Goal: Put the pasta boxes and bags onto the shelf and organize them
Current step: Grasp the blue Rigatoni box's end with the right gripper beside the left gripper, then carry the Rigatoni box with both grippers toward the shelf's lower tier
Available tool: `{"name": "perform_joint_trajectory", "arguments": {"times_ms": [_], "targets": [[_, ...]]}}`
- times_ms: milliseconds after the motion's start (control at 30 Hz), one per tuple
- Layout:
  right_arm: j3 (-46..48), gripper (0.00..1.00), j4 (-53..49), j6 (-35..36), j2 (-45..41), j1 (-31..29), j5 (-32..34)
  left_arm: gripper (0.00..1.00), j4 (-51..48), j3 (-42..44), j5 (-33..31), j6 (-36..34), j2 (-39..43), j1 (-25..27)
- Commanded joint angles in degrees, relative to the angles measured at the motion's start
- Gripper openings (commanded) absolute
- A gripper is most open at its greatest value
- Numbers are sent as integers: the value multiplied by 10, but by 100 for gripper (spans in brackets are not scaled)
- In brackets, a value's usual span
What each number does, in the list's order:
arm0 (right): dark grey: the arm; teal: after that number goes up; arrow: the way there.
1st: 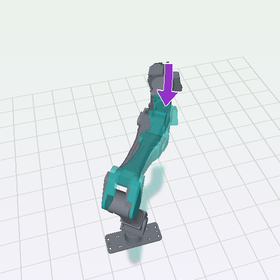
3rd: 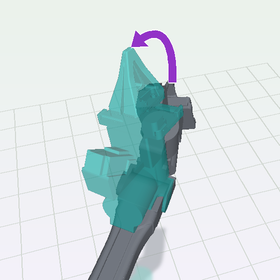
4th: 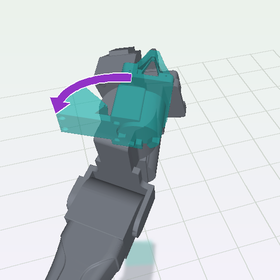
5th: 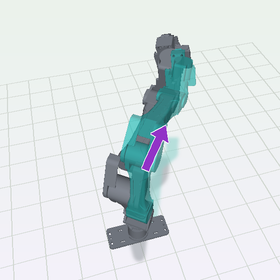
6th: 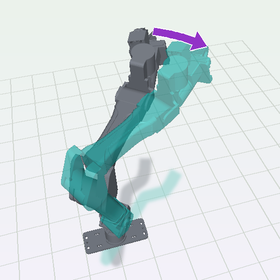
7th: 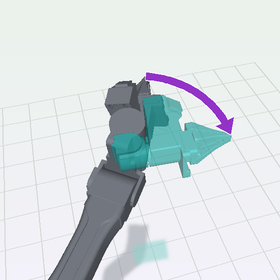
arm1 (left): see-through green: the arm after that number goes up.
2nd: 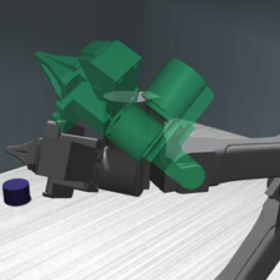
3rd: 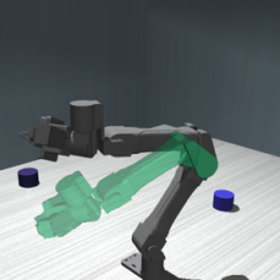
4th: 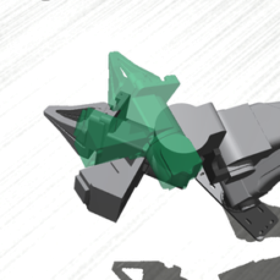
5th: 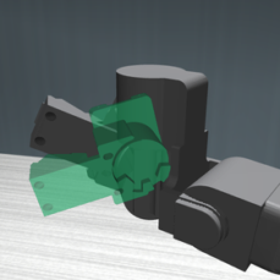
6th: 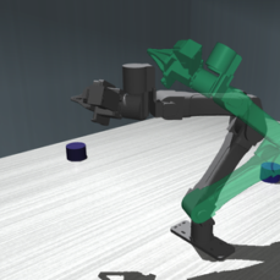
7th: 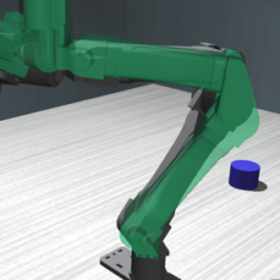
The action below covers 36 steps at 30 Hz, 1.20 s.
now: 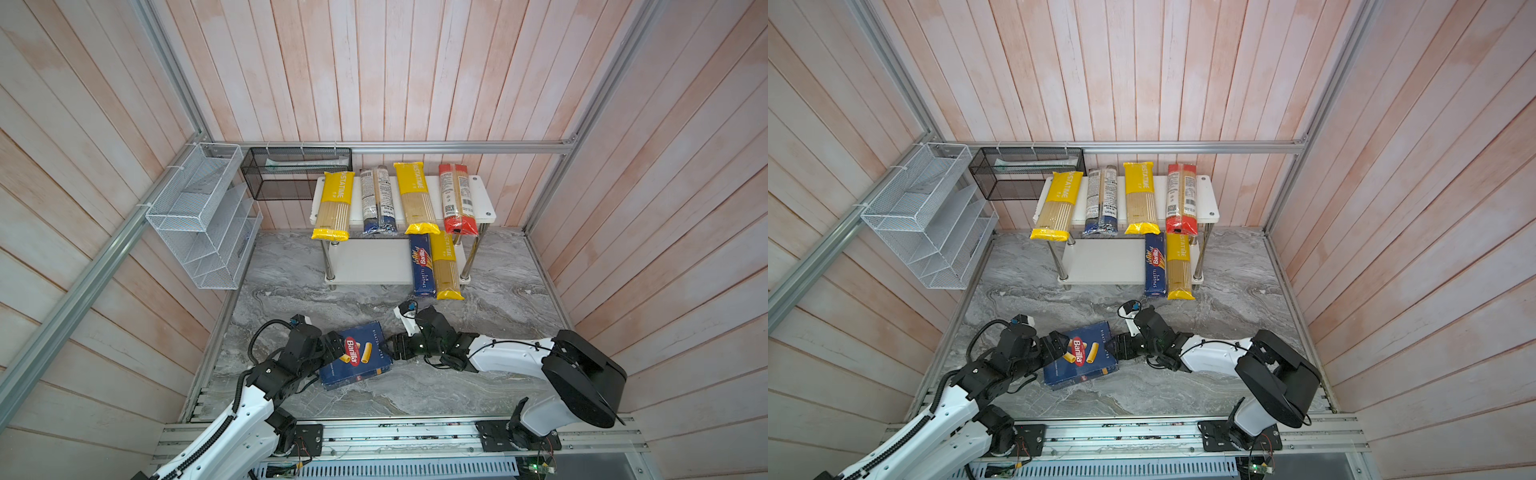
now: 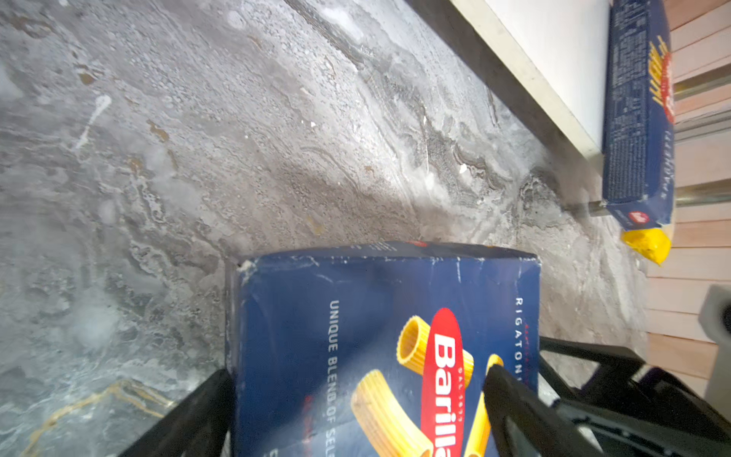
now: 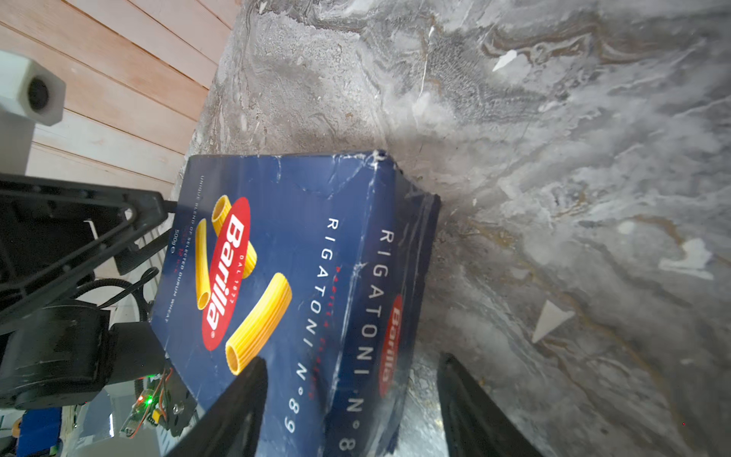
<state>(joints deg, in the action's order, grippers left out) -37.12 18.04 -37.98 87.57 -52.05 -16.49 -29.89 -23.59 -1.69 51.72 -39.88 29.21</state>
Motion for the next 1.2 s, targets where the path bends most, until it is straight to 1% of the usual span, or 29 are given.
{"name": "perform_joint_trajectory", "arguments": {"times_ms": [0,67,200,333,567,700,800,1167], "targets": [[-1,68,-1,-6,-7,-4,4,100,42,12,27,8,15,4],[2,68,13,-7,-3,-4,-1,100,44,9,27,-2,10,4],[-14,67,9,1,16,-6,-9,100,52,-1,24,-28,-20,4],[-23,63,30,-3,35,-10,-26,100,77,-8,28,-52,-40,6],[-38,58,33,-3,52,-17,-35,100,123,-9,52,-60,-45,11],[-36,55,48,-15,54,-21,-34,100,152,-11,64,-69,-57,18],[-38,54,54,-14,58,-23,-43,100,157,-23,65,-77,-67,25],[-52,50,61,-22,42,-30,-42,100,214,-59,64,-97,-104,48]]}}
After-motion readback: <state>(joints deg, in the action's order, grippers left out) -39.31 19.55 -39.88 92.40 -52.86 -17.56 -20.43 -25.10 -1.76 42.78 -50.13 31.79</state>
